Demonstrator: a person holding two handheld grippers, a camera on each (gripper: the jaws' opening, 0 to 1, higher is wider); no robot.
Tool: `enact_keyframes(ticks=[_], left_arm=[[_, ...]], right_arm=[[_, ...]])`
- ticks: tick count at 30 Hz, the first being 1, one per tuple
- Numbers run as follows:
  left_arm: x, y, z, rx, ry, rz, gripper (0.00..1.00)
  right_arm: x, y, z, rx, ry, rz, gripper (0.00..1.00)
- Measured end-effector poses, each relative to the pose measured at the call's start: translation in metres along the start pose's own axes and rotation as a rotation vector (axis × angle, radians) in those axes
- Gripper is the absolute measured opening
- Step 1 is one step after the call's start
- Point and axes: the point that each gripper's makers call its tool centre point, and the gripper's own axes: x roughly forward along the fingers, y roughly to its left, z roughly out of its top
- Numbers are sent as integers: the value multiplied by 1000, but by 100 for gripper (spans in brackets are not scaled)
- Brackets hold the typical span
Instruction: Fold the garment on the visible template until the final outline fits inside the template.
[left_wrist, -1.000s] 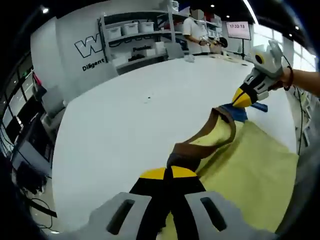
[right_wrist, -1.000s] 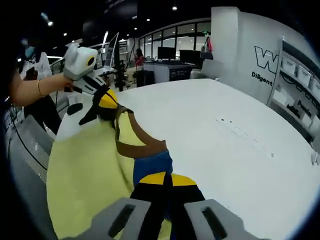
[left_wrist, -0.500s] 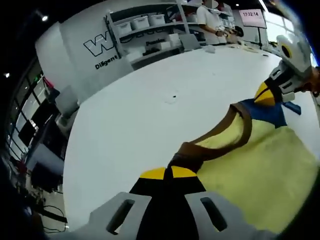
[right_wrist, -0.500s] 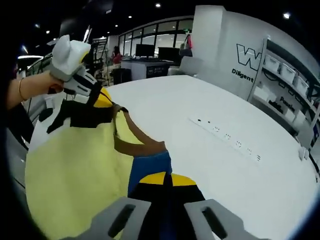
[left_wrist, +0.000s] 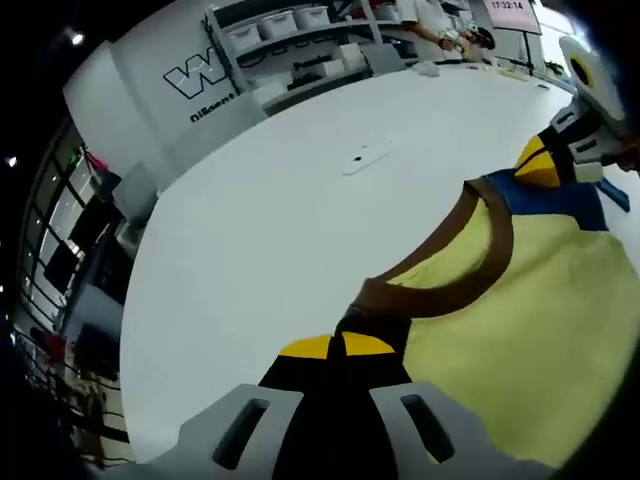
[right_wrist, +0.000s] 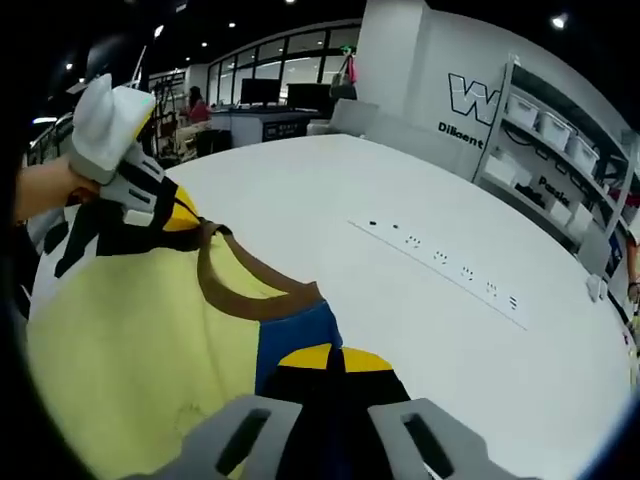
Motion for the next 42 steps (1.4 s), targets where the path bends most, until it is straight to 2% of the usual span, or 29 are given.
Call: enact_keyframes(ticks=[16,17,25,26,27,28,29,30,32,34,36,39,42], left_arm=[[15,11,2,17,-6,45,5],[15,12,3,20,-5,46,5],[19,14,5,0,-5,33,6],[18,14,5,0,-5,35,7],[15,15,4,-17,-5,35,10],[14,14,4,-36,-5,34,15],[11,10,9,-105,-39,1,24],[9,9,10,-144,-44,-19,31],[0,8,16,-184,-78,-41,37],[-10,5,19,-238,-101,-64,37],[-21,3,25,-282,-163,-89,41],[-43,-4,23,-297,-188,-106,49],[-62,-9,23,-357,-233,-130,57]], right_arm=[[27,-11,-9,-67,29,-50,0],[28,-13,-7,-68,15,-53,0],[32,-20,-3,-7,-8,-59,0],[31,-19,-3,19,-9,-56,0],[29,-20,1,75,-38,-59,0],[28,-20,3,89,-46,-59,0],[24,-21,8,137,-77,-52,0],[18,-23,13,183,-104,-46,0],[10,-24,20,229,-136,-26,6],[0,-24,21,274,-136,-12,15],[-14,-24,26,303,-167,5,29],[-30,-22,25,349,-168,27,46],[-45,-21,19,347,-157,31,52]])
